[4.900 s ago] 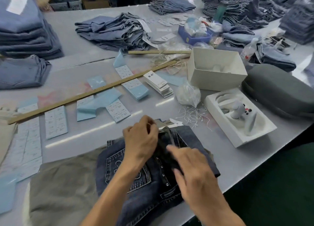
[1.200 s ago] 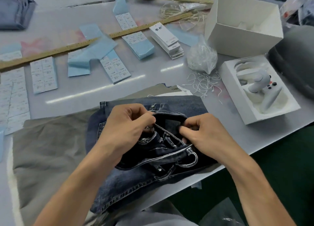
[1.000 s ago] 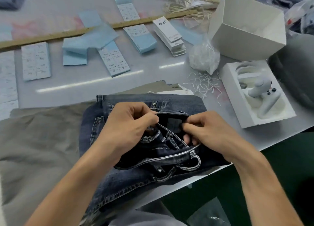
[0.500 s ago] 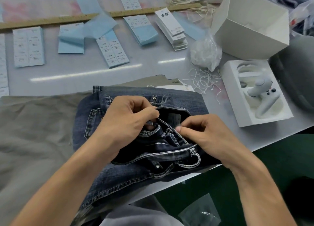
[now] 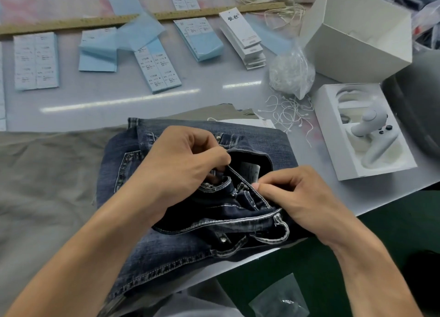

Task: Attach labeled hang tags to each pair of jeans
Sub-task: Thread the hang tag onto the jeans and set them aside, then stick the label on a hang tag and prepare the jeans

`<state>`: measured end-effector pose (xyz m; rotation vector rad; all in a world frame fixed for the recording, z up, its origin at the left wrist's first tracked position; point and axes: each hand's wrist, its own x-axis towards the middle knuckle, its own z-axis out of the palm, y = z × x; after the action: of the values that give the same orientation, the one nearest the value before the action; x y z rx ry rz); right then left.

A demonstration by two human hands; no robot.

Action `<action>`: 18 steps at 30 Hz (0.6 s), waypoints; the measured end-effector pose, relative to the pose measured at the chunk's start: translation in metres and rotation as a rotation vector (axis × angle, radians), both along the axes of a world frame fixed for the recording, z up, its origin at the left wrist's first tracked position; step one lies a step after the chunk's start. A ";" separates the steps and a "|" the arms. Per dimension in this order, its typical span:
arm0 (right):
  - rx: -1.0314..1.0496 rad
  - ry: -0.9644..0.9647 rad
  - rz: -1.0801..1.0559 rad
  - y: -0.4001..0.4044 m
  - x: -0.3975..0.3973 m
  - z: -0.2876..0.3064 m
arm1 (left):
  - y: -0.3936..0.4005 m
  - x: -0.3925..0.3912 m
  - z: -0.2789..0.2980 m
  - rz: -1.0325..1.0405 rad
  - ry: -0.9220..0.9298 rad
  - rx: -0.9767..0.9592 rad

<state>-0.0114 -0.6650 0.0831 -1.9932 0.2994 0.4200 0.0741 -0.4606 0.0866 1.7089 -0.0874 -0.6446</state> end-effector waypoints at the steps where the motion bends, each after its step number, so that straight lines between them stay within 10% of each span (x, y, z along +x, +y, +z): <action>1: 0.001 -0.012 0.002 -0.001 -0.001 -0.002 | -0.001 0.001 0.001 -0.007 -0.009 0.008; 15: 0.003 -0.042 0.018 -0.001 -0.004 0.001 | 0.004 -0.007 -0.001 -0.068 -0.281 0.008; 18: 0.024 -0.048 0.013 0.001 -0.021 0.033 | 0.043 -0.018 -0.004 0.216 -0.503 0.019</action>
<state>-0.0324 -0.6642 0.1160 -1.9796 0.2503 0.3811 0.0560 -0.4178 0.0828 1.8351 -0.2465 -0.0470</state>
